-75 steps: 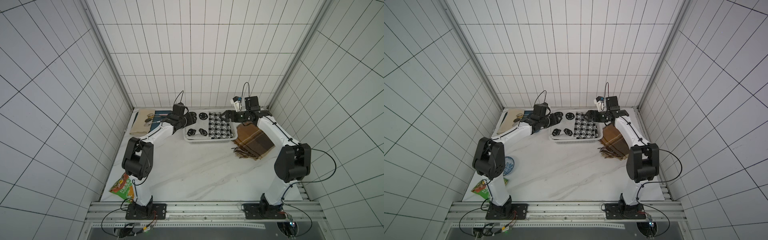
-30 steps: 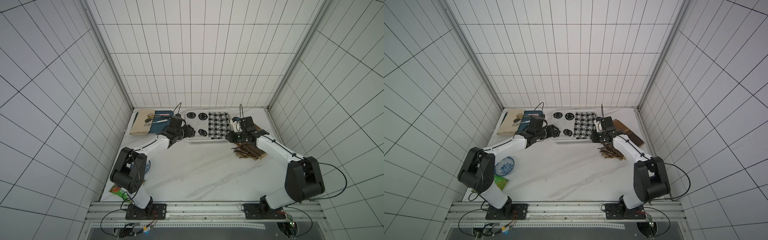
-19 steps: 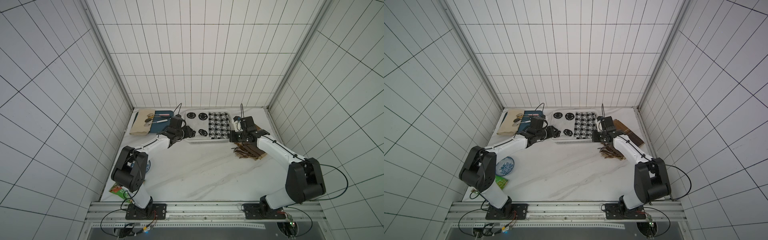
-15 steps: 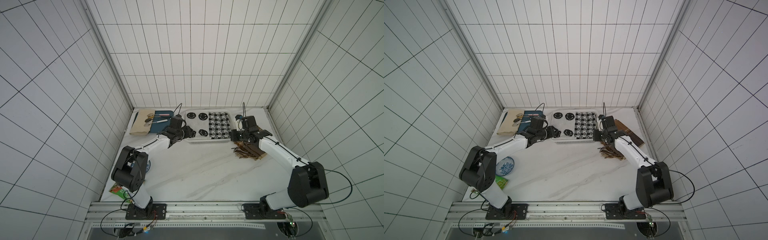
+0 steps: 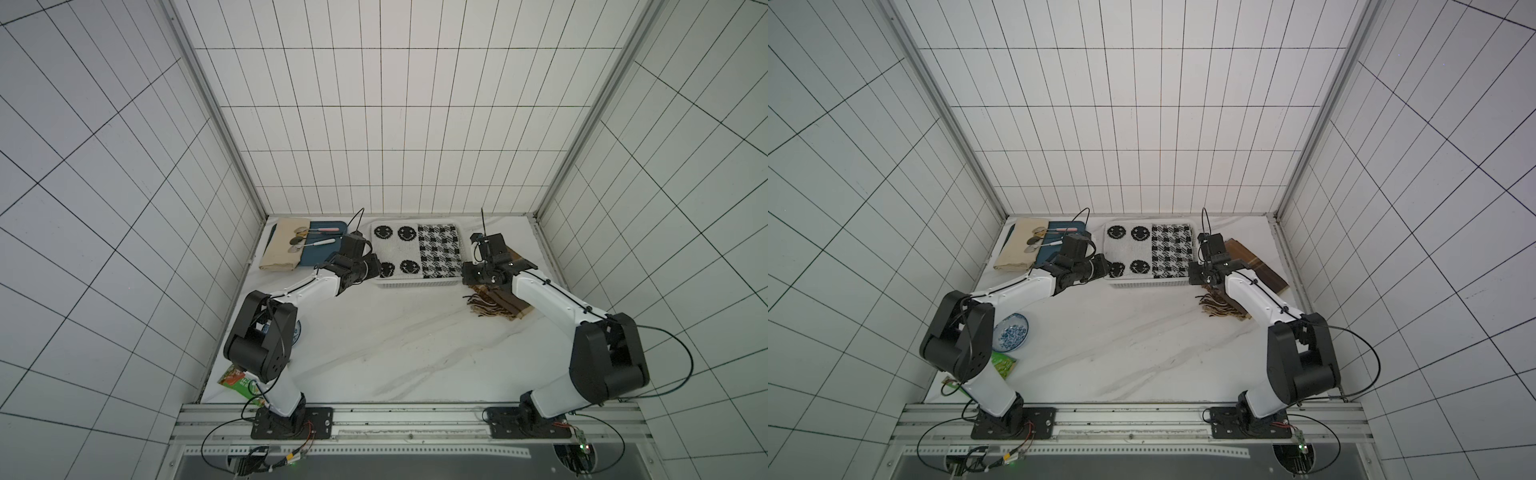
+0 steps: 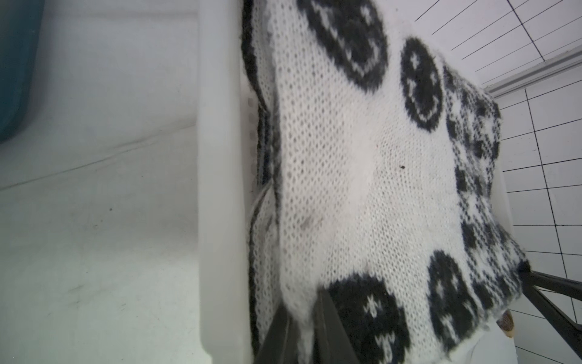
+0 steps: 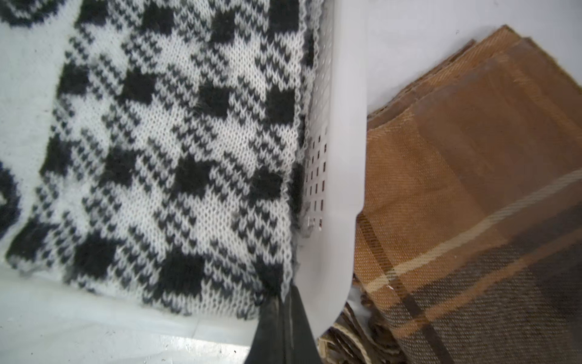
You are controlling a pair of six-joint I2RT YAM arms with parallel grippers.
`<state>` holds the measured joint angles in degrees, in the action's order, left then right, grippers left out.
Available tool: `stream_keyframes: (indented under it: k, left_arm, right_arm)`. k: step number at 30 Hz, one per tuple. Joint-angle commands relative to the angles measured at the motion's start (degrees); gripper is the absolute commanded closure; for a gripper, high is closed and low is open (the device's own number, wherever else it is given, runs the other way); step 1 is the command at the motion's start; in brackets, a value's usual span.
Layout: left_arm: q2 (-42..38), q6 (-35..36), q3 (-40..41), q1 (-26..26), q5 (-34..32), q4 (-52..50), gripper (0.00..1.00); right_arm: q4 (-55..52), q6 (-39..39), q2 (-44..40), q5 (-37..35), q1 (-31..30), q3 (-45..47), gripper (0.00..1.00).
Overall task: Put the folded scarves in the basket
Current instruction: Place the scarf in the basket.
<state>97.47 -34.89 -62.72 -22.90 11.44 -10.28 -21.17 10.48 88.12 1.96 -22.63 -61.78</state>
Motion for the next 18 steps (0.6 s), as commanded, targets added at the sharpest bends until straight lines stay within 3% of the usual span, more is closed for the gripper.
stream_keyframes:
  k: [1, 4, 10, 13, 16, 18]
  left_arm:
    - [0.91, 0.53, 0.04, 1.10, -0.85, -0.99, 0.88]
    - [0.45, 0.17, 0.92, 1.98, -0.96, -0.55, 0.91]
    - [-0.61, 0.24, 1.63, 1.75, -1.16, -0.29, 0.86]
    - [-0.33, 0.10, 1.50, 1.64, -0.73, -0.33, 0.70]
    - [-0.32, -0.16, 1.37, 1.29, 0.07, -0.19, 0.67]
    - [-0.85, -0.26, 1.46, 0.75, 0.00, -0.18, 0.57]
  right_arm:
    - [-3.49, -1.11, 1.39, -3.16, -0.13, -0.66, 0.98]
    - [-4.24, -1.42, 1.84, -4.37, -0.04, -0.99, 0.99]
    - [-4.10, -1.92, 0.48, -5.99, 0.04, -0.67, 0.99]
    - [-3.97, -1.86, 1.10, -3.84, -0.20, -0.88, 0.95]
    - [-4.01, -2.04, 1.27, -2.73, -1.06, -1.22, 0.88]
    - [-4.49, -2.04, 0.65, -2.85, -1.76, -1.47, 0.80]
